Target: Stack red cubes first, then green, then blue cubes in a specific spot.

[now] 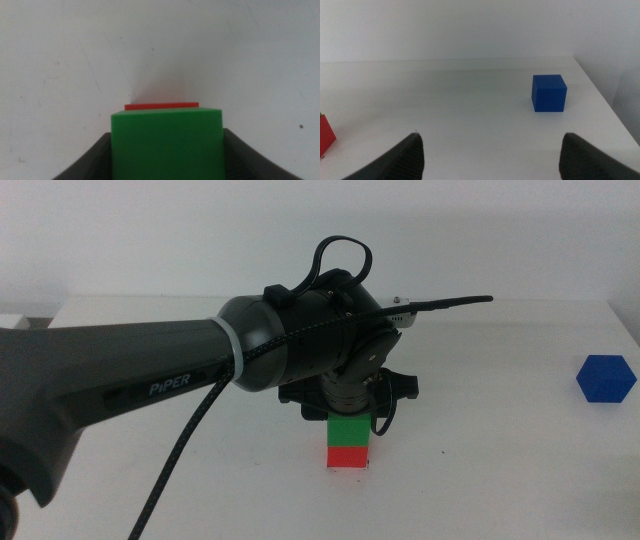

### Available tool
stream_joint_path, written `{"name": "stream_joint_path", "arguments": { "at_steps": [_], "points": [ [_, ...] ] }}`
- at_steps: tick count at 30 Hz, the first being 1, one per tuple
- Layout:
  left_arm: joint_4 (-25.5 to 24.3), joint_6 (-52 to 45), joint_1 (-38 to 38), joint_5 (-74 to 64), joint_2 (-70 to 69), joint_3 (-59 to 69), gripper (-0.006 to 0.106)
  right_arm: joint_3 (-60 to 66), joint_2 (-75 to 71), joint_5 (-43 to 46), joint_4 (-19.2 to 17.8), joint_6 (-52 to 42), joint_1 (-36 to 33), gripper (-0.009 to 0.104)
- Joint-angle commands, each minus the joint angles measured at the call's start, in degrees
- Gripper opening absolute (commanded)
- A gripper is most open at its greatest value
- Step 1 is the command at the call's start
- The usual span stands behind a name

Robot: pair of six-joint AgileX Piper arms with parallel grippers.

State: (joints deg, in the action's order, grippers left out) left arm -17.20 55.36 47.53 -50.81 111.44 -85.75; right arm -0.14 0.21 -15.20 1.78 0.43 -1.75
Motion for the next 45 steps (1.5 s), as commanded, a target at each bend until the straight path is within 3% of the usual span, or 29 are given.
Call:
{"name": "stream_joint_path", "arguments": {
  "at_steps": [1,2,5,6,14,18,23,27,35,40,45],
  "points": [
    [-0.1,0.4,-0.1,0.2,0.3,0.0,0.031,0.1,-0.2,0.2,-0.2,-0.4,0.1,0.093],
    [-0.8,0.4,-0.1,0.5,0.3,0.0,0.043,0.1,-0.2,0.2,-0.2,-0.4,0.1,0.093],
    [-0.8,0.4,-0.1,0.7,0.3,0.0,0.051,0.1,-0.2,0.2,-0.2,-0.4,0.1,0.093],
    [-1.0,0.4,-0.1,0.9,0.3,0.0,0.058,0.1,-0.2,0.2,-0.2,-0.4,0.1,0.093],
    [-1.4,-1.6,-0.1,1.5,-1.1,-0.1,0.066,0.1,-0.2,0.2,-0.2,-0.4,0.1,0.093],
    [-1.2,-3.2,-0.1,2.8,-2.8,-0.1,0.075,0.1,-0.2,0.2,-0.2,-0.4,0.1,0.093],
    [0.7,-11.2,-0.1,1.9,-7.8,-0.1,0.092,0.1,-0.2,0.2,-0.2,-0.4,0.1,0.093],
    [1.2,-27.4,-0.2,3.4,-17.9,-0.1,0.094,0.1,-0.2,0.2,-0.2,-0.4,0.1,0.093],
    [11.8,-47.3,-0.2,-10.6,-40.3,1.9,0.094,0.1,-0.2,0.2,-0.2,-0.4,0.1,0.093],
    [24.8,-56.2,-0.2,-5.0,-54.3,14.4,0.094,0.1,-0.2,0.2,-0.2,-0.4,0.1,0.093],
    [25.2,-57.1,-0.2,-2.0,-60.6,19.5,0.094,0.1,-0.2,0.2,-0.2,-0.4,0.1,0.093]
  ]
}}
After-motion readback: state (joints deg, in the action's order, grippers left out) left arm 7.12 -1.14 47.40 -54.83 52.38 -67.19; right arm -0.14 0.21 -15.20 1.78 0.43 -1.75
